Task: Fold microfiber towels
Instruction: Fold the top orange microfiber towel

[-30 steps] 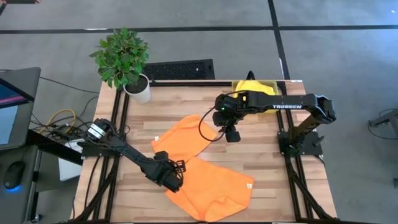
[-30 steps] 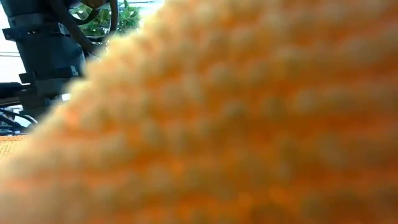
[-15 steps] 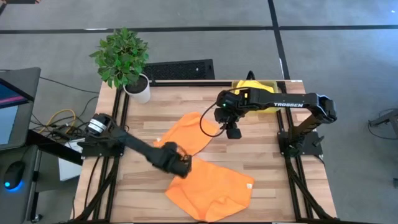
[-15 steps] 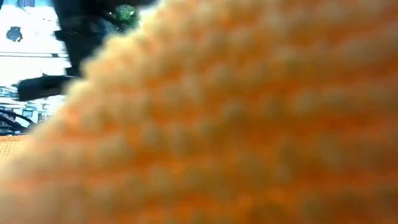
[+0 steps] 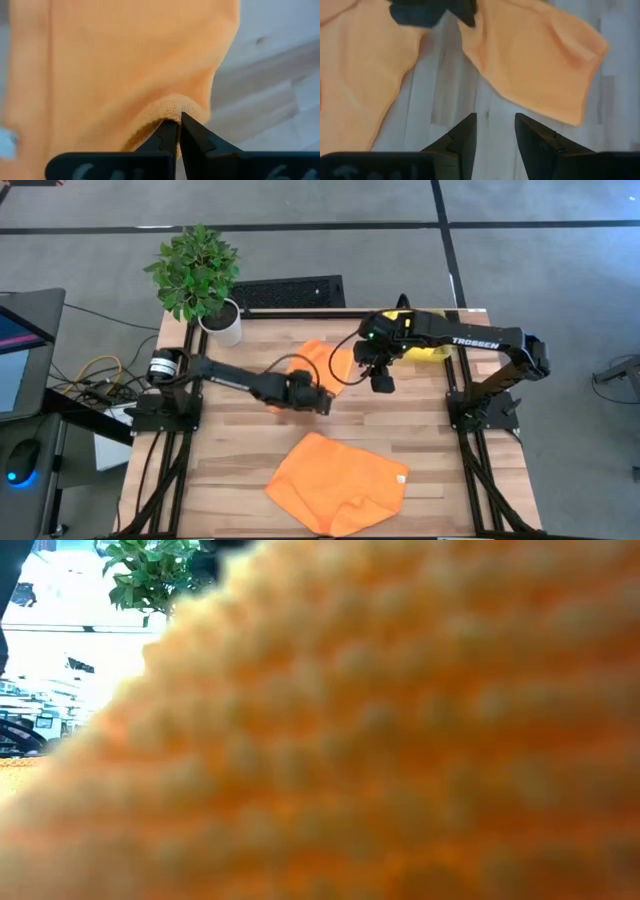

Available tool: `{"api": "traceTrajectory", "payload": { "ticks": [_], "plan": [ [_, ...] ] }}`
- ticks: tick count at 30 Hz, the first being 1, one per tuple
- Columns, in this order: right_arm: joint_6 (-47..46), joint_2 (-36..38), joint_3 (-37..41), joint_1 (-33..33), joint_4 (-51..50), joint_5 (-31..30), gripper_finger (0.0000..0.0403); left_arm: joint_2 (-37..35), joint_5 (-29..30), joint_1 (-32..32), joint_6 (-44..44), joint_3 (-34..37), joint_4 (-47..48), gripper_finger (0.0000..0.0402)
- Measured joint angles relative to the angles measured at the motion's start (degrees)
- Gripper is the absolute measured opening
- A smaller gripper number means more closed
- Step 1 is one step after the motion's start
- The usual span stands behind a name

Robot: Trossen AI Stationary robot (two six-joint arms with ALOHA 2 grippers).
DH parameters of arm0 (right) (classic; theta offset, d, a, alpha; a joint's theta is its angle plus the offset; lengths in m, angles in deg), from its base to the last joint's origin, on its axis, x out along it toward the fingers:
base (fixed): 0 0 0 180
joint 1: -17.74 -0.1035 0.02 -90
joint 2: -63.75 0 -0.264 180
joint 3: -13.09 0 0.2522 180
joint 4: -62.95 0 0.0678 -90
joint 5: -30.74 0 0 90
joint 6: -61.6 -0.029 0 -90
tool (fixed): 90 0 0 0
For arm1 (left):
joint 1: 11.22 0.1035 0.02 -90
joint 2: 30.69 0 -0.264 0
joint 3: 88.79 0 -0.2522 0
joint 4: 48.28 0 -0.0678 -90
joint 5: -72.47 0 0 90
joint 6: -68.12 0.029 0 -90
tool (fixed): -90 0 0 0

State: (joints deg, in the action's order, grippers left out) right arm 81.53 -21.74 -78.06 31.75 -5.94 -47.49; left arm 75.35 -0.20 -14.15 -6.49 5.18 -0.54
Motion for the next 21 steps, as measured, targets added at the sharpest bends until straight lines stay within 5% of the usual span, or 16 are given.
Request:
{"api": "traceTrajectory", "payload": {
  "ticks": [10, 21],
  "plan": [
    [0.07, 2.93, 0.0, 3.08, -1.09, -0.07, 0.0155, 0.02, -4.89, 11.8, 15.84, -2.84, -4.04, 0.0],
    [3.03, 4.77, 0.02, 5.15, -1.44, 0.27, 0.0155, 0.02, -6.57, 17.93, 32.05, -2.84, -11.46, 0.0]
  ]
}}
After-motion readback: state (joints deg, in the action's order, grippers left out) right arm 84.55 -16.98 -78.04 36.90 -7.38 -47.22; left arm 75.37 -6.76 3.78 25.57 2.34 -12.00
